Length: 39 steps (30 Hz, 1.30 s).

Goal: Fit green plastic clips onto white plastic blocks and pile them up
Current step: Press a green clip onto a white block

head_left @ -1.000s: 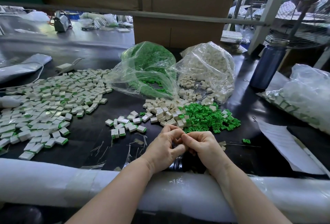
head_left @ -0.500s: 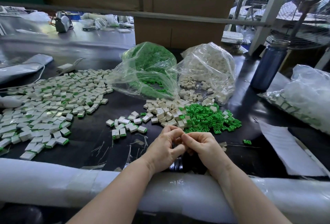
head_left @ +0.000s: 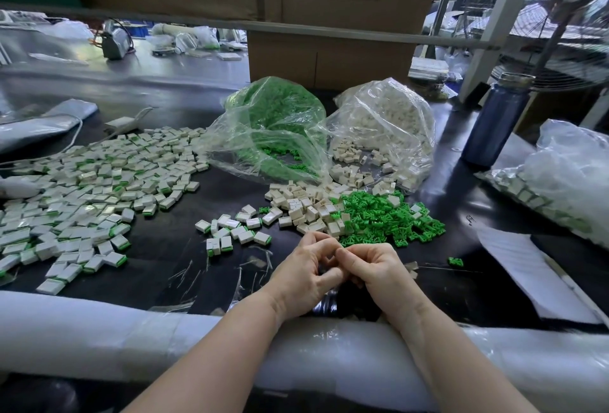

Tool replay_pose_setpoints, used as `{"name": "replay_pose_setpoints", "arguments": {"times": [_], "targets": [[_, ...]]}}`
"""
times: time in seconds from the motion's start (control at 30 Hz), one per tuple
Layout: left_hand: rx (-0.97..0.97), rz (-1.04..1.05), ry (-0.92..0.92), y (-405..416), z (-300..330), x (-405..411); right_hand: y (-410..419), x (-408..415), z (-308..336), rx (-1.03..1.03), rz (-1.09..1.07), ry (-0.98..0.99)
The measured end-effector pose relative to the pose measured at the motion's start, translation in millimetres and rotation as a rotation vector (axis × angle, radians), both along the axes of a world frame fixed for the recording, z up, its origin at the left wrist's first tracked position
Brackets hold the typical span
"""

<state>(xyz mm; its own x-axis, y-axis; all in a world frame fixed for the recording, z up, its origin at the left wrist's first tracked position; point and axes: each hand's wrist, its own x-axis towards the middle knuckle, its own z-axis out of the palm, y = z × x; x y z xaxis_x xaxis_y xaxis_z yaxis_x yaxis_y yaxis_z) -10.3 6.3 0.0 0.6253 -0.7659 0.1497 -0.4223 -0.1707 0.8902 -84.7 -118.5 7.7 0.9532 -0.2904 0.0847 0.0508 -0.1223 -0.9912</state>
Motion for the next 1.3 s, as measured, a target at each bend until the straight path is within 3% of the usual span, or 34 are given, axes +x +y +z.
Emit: {"name": "replay_pose_setpoints", "arguments": {"times": [0.7, 0.87, 1.2, 1.3], "targets": [[-0.047, 0.064, -0.015, -0.8, 4.6, -2.6, 1.2, 1.4, -0.2, 0.038, 0.01, -0.023], [-0.04, 0.165, -0.025, -0.5, 6.6, -0.9, -2.8, 1.2, -1.7, 0.087, -0.115, -0.061], [0.0, 0.177, -0.114, -2.6, 4.9, -2.3, -3.8, 1.3, -1.9, -0.271, -0.198, -0.008], [-0.01, 0.192, -0.089, -3.1, 5.0, -2.2, -3.2, 2.9, -3.3, -0.295, -0.206, -0.003]]}}
